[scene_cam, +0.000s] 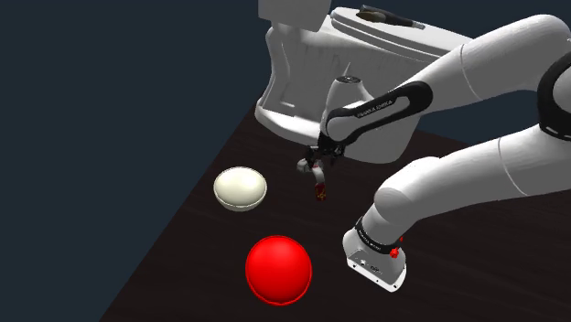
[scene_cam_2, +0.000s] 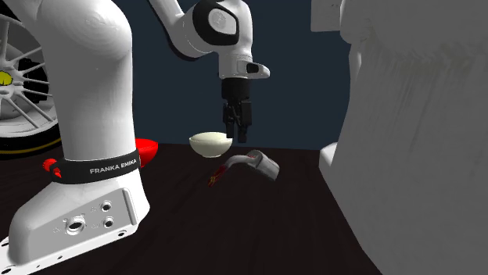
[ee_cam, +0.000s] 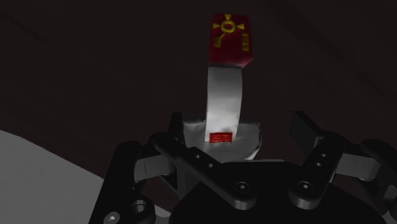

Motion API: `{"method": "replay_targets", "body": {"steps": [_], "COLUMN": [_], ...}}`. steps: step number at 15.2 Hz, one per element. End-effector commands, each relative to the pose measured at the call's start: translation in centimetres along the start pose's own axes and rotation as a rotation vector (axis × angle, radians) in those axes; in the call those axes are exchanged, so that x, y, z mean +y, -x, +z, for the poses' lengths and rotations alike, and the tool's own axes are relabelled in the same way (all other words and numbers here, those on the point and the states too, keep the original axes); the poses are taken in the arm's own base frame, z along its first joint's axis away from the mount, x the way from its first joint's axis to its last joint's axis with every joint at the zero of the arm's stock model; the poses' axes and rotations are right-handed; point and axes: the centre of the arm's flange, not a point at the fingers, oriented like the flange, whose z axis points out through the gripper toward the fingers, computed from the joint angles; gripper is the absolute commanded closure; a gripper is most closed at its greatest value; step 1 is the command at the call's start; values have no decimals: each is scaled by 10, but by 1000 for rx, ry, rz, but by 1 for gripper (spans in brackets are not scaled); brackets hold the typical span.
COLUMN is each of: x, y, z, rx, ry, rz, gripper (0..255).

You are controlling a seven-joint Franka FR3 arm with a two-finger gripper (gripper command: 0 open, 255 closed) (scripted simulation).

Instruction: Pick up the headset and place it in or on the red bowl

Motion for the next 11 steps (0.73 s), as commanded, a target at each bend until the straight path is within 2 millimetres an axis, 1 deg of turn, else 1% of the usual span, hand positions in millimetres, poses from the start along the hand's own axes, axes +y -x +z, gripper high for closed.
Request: {"method": "replay_targets", "body": {"steps": [1, 8, 9, 11], "x": [4, 4, 4, 4], "y": [-1, -1, -2, -1], "z": [20, 57, 60, 60], "rx": [12, 12, 12, 12], "ry": [3, 3, 3, 3], "rz": [24, 24, 24, 24], "gripper": [0, 0, 0, 0]}}
